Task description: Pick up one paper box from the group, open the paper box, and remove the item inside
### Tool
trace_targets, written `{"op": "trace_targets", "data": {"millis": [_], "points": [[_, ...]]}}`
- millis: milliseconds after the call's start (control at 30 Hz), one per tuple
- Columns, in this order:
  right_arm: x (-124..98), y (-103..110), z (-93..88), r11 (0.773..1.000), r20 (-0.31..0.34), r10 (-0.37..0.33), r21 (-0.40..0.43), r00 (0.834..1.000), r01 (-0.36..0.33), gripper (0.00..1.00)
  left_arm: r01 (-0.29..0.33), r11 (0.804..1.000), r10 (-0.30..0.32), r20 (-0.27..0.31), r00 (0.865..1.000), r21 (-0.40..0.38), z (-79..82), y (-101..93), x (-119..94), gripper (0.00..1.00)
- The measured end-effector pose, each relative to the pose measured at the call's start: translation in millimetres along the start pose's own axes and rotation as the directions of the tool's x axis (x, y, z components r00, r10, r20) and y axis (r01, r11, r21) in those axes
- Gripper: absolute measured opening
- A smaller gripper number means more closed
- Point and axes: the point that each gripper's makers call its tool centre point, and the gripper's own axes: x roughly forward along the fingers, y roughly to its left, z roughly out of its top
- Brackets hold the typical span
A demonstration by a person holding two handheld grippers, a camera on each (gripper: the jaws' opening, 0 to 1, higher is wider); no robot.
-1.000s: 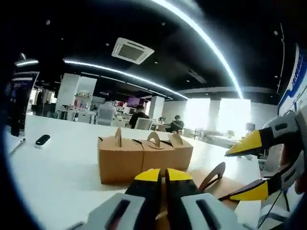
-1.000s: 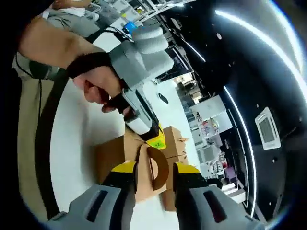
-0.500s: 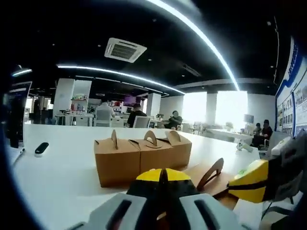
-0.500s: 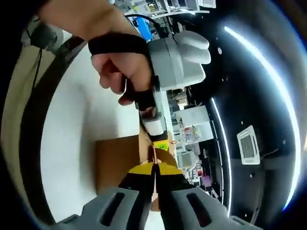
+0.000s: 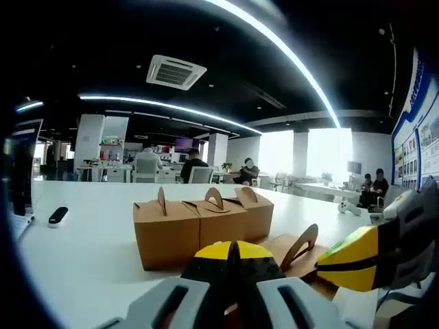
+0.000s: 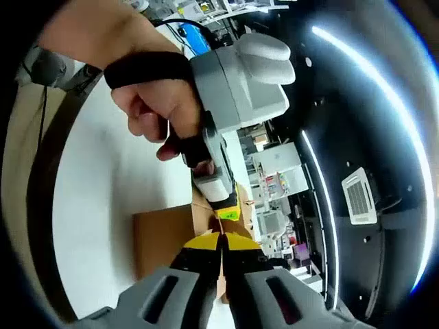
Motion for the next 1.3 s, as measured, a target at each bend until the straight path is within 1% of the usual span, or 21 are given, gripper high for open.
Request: {"op": "trace_targets", "data": {"millis": [133,267,433,500,533,567,600,633,667,733,833,867,900,933,1000,1033,1067,1133,1167,1200,1300], "points": [[-1,-5,-0.2,0.998,0.027,-0.068,0.009,0.997,0.068,0.02,-0.002,1.0,0.002,-0.004,1.0,0.015,0.5,-0.9,-1,0.04],[-5,-15,4.3,0.988,0.061,-0.155,0.012,0.986,0.154,0.02,-0.008,1.0,0.009,-0.009,1.0,0.03,1.2,1.5,-2,0.04],[-6,-17,7.0,0.985,0.088,-0.171,0.051,0.981,0.167,0.02,-0.019,0.999,0.02,-0.017,1.0,0.049,1.4,4.0,-3,0.05],[-9,-18,5.6,0.979,0.1,-0.192,0.09,0.976,0.183,0.02,-0.026,0.997,0.027,-0.018,0.999,0.077,1.9,2.2,-3,0.05],[-11,-19,4.5,0.974,0.106,-0.203,0.128,0.973,0.189,0.02,-0.027,0.995,0.029,-0.018,0.999,0.093,2.2,0.7,-2,0.05],[-16,-29,2.4,0.954,0.112,-0.264,0.179,0.958,0.242,0.02,-0.026,0.995,0.028,-0.021,0.999,0.1,1.8,-0.2,-2,0.05],[-22,-40,0.2,0.939,0.106,-0.309,0.188,0.945,0.286,0.02,-0.027,0.993,0.03,-0.022,0.999,0.111,2.3,-1.0,-1,0.05],[-27,-50,-0.8,0.929,0.105,-0.346,0.177,0.932,0.325,0.02,-0.026,0.993,0.029,-0.023,0.999,0.119,2.5,-2.4,0,0.05],[-29,-53,-1.5,0.925,0.104,-0.357,0.18,0.928,0.335,0.02,-0.025,0.992,0.028,-0.024,0.999,0.122,2.6,-2.9,0,0.04],[-30,-60,-9.9,0.907,0.089,-0.358,0.271,0.93,0.323,0.02,-0.027,0.988,0.032,-0.031,0.999,0.15,3.1,-4.7,2,0.04],[-32,-62,-22.7,0.894,0.065,-0.358,0.314,0.932,0.321,0.02,-0.027,0.988,0.032,-0.032,0.999,0.15,3.0,-4.6,3,0.04],[-31,-53,-29.4,0.9,0.054,-0.312,0.336,0.948,0.277,0.03,-0.023,0.989,0.028,-0.033,0.999,0.147,2.7,-4.0,3,0.04],[-30,-49,-29.9,0.891,0.065,-0.29,0.383,0.955,0.245,0.03,-0.023,0.989,0.028,-0.034,0.999,0.149,2.6,-4.0,4,0.04],[-31,-46,-30.2,0.881,0.071,-0.281,0.415,0.957,0.228,0.03,-0.024,0.988,0.03,-0.035,0.999,0.152,2.6,-4.0,4,0.04],[-28,-29,-25.6,0.896,0.094,-0.188,0.424,0.978,0.131,0.04,-0.028,0.988,0.034,-0.034,0.999,0.155,2.5,-3.9,4,0.04],[-28,-26,-21.8,0.902,0.106,-0.181,0.415,0.978,0.122,0.05,-0.029,0.988,0.035,-0.033,0.999,0.154,2.6,-3.8,4,0.04],[-28,-23,-15.9,0.918,0.121,-0.172,0.381,0.978,0.115,0.07,-0.031,0.988,0.036,-0.032,0.999,0.153,2.6,-3.7,4,0.04],[-28,-23,-7.3,0.94,0.141,-0.182,0.314,0.973,0.13,0.16,-0.034,0.988,0.039,-0.027,0.999,0.147,2.6,-3.4,4,0.04],[-26,-22,-4.6,0.945,0.145,-0.182,0.3,0.973,0.131,0.22,-0.035,0.988,0.039,-0.028,0.999,0.147,2.5,-3.3,4,0.04],[-23,-19,-2.8,0.949,0.144,-0.17,0.289,0.975,0.122,0.25,-0.035,0.988,0.04,-0.03,0.999,0.15,2.5,-3.4,4,0.04],[-14,-14,-4.5,0.959,0.12,-0.145,0.263,0.982,0.109,0.24,-0.036,0.985,0.043,-0.039,0.998,0.168,2.4,-3.8,5,0.04]]}}
